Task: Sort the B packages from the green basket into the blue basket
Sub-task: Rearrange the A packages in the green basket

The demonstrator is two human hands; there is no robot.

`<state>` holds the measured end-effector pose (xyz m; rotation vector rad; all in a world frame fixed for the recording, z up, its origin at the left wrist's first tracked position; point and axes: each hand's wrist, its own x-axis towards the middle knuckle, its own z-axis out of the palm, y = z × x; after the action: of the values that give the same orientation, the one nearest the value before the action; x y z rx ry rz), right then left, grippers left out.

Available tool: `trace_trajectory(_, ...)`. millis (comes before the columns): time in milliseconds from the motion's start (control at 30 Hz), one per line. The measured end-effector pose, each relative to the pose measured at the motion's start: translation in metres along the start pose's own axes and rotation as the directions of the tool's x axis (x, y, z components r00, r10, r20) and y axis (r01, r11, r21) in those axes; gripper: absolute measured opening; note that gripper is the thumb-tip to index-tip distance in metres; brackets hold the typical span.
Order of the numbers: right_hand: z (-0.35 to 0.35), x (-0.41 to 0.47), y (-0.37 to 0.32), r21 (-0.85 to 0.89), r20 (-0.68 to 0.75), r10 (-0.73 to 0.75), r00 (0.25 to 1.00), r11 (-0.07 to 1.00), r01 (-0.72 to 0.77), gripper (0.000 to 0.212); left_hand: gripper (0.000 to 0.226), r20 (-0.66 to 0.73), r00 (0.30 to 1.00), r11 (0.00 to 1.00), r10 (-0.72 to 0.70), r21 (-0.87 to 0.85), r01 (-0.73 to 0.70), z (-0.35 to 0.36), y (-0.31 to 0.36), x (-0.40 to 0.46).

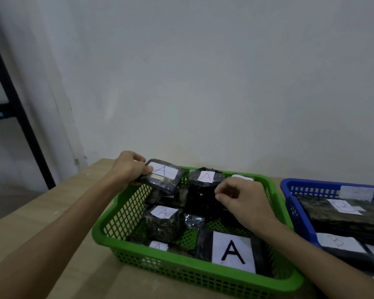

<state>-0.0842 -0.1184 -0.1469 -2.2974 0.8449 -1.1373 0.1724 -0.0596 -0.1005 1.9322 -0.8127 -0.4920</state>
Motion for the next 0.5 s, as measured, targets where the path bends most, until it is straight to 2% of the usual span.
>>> trace_trajectory(67, -0.002, 0.001, -0.001, -0.063, -0.147, -0.012, 0.989, 0.998, 0.003, 0.013, 0.017, 0.112, 0.994, 1.0, 0.0, -0.017, 0.002, -0.001, -0.002, -0.014)
trace_trajectory(100, -0.003, 0.002, 0.001, -0.106, -0.176, 0.007, 0.984, 0.994, -0.026, 0.015, 0.011, 0.187, 0.982, 1.0, -0.005, -0.028, 0.01, 0.0, -0.002, -0.022)
trace_trajectory(200, -0.001, 0.005, 0.009, -0.246, -0.079, 0.174, 0.982, 0.951, -0.189, 0.029, 0.012, 0.391, 0.92, 1.0, 0.01, -0.022, -0.001, 0.011, 0.001, -0.047)
trace_trajectory(333, 0.0, 0.008, 0.014, -0.264, 0.12, 0.459, 0.88, 0.87, -0.417, 0.059, 0.022, 0.558, 0.83, 1.0, 0.009, -0.021, 0.004, 0.04, 0.003, -0.074)
trace_trajectory(400, -0.002, 0.008, 0.014, -0.235, 0.166, 0.506, 0.847, 0.854, -0.464, 0.069, 0.021, 0.648, 0.761, 0.997, -0.022, 0.074, -0.034, 0.054, 0.0, -0.086)
trace_trajectory(500, -0.006, 0.009, 0.015, -0.204, 0.132, 0.506, 0.852, 0.855, -0.476, 0.061, 0.022, 0.751, 0.656, 0.963, -0.077, 0.226, -0.146, 0.069, -0.006, -0.095)
